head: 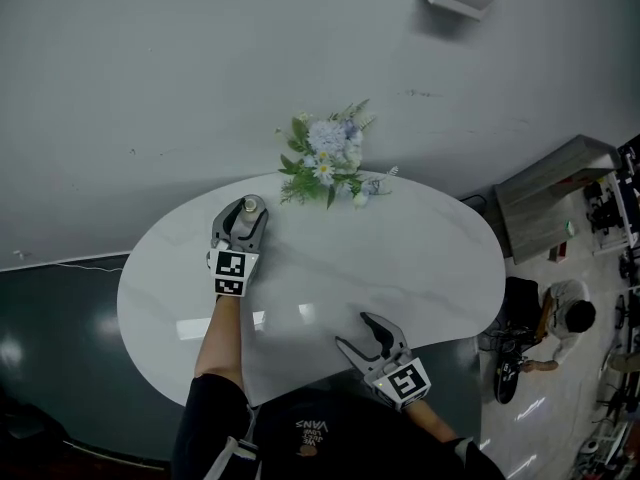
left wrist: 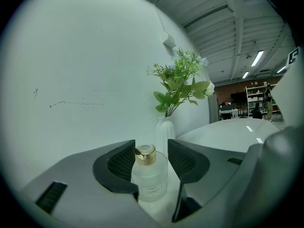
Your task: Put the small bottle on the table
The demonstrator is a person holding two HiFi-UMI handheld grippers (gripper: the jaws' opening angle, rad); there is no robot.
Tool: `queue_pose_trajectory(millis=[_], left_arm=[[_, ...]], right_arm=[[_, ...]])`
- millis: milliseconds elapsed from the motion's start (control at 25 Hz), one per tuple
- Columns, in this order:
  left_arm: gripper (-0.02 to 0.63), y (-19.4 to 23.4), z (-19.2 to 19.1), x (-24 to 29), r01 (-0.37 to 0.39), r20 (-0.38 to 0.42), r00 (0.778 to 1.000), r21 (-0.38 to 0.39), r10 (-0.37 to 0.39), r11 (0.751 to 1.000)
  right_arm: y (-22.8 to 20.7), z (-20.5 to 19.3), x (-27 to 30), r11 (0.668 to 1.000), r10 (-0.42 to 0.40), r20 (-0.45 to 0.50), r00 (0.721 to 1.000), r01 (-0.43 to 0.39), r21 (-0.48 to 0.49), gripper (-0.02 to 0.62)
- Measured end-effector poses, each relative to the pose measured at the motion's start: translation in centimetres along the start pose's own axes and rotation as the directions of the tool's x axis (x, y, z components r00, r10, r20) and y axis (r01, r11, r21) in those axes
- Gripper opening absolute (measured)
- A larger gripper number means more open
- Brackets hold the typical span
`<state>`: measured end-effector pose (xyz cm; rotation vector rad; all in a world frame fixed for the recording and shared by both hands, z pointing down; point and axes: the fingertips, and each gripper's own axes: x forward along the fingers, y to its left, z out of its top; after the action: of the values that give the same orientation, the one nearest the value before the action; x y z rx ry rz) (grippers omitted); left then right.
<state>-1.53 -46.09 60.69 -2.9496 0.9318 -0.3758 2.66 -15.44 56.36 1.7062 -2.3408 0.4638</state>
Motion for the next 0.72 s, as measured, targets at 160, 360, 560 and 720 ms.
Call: queue_pose_trajectory(millis=[160, 360, 560, 720], left_arm=[[0.222, -0.3, 0.4, -1.2, -0.005, 0.010, 1.000, -0.009, 0.005, 1.000], [0.222, -0.9, 0.8, -2.8, -0.016, 0.007, 1.000, -0.016, 0.016, 1.000], [0.221, -1.7, 1.1, -5.1, -0.037, -0.001, 0.999, -0.013, 0.037, 0.999], [0.221, -2.1, 1.1, -7.0, -0.070, -0.011, 0.997, -0.019, 0.070, 0.997]], right_arm=[[0.2, 0.6, -0.1, 1.000, 0.015, -0.013, 1.000, -0.015, 0.006, 0.273], [0.2, 1.1, -0.2, 1.000, 0.027, -0.001, 1.000, -0.027, -0.016, 0.273], [0.2, 1.6, -0.3, 0.999, 0.031, -0.024, 0.999, -0.031, -0.010, 0.272], [0.2, 1.7, -0.4, 0.998, 0.049, -0.017, 0.999, -0.050, -0.037, 0.233]])
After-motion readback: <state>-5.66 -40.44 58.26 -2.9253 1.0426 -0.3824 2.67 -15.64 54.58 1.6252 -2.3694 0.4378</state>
